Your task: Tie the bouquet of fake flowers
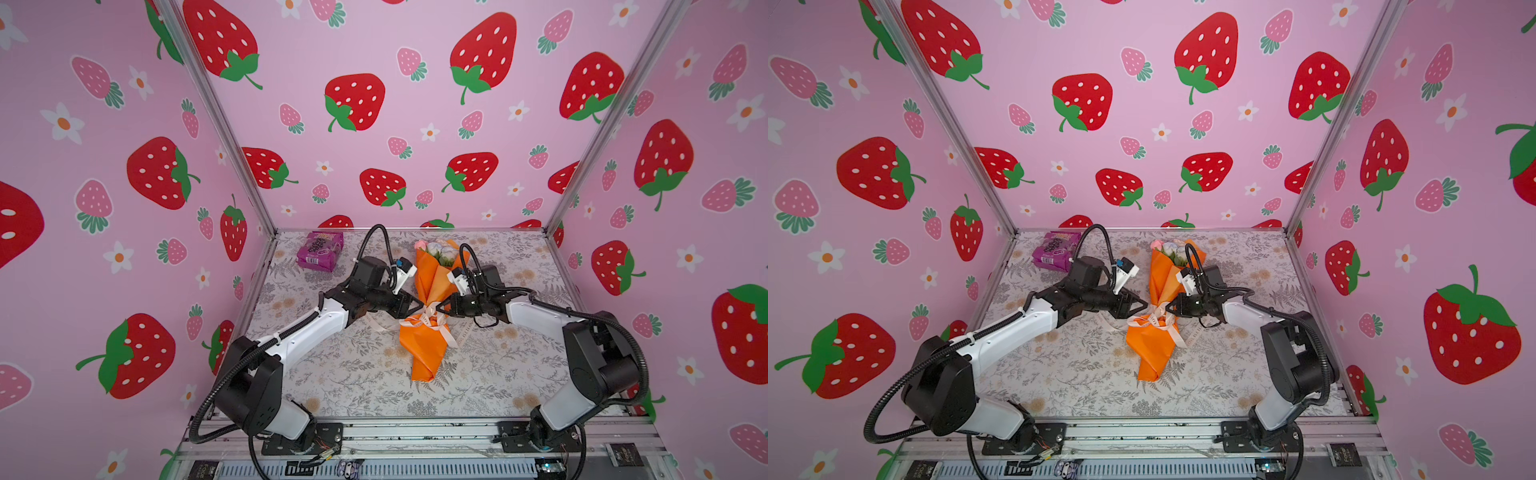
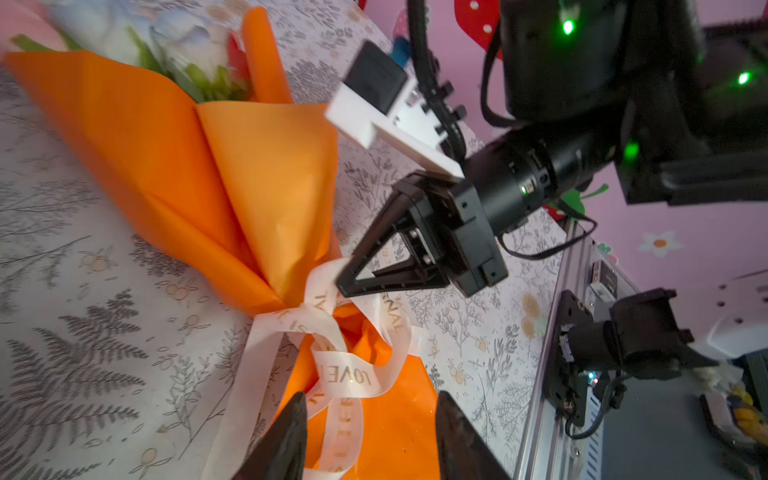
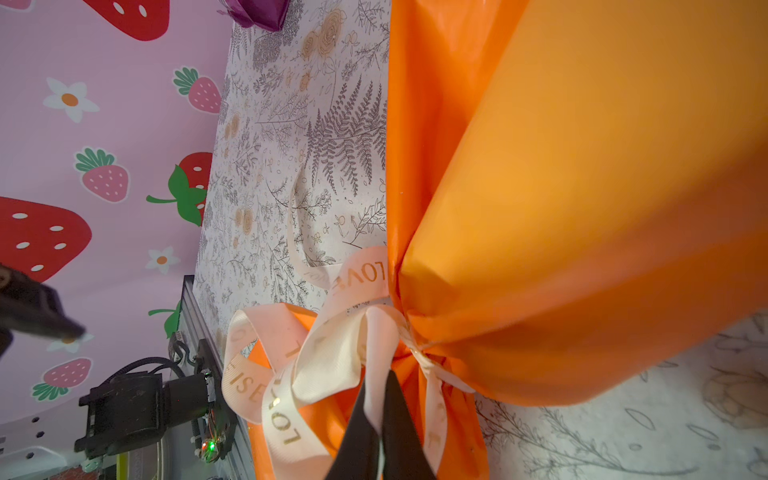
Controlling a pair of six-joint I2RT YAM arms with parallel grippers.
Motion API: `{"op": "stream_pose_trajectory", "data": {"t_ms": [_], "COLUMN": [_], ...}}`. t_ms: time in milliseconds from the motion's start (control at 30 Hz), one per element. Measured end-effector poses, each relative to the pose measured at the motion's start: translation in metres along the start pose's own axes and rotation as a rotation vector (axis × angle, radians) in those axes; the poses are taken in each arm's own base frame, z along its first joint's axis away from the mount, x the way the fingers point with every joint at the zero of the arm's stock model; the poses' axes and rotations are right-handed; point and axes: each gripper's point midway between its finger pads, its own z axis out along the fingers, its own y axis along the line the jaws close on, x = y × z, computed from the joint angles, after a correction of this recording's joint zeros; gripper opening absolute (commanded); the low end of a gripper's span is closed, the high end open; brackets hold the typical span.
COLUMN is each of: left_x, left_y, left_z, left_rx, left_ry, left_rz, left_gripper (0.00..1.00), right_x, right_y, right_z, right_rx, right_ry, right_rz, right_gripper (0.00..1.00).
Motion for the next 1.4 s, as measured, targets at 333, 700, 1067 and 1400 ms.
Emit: {"op": "stream_pose_trajectory", "data": {"t_ms": [333, 700, 1067, 1400], "left_x": [0.05, 0.077, 0.089, 0.078], "left_y": [0.048, 0.052, 0.051, 0.052], "left_z": [0.021, 0.025, 0.031, 0.026], "left_rx": [-0.084, -0.096, -0.068, -0.093], "left_ry": [0.158, 0.235, 0.287, 0.292], "left_rz": [-0.342, -0.452, -0.488, -0.442], "left_gripper": [0.52, 0.45, 0.13, 0.07], "right_x": [0.0, -0.001, -0.001, 0.0], "right_y": [-0.001, -0.001, -0.002, -0.009], "right_z": [0.0, 0.0, 0.0, -0.006], "right_rx": [0.006, 0.01, 0.015, 0.071], "right_ry": [-0.002, -0.006, -0.008, -0.019], "right_rz": [0.001, 0.007, 0.007, 0.016], "right_gripper": [0.08, 0.08, 0.09, 0.08]}}
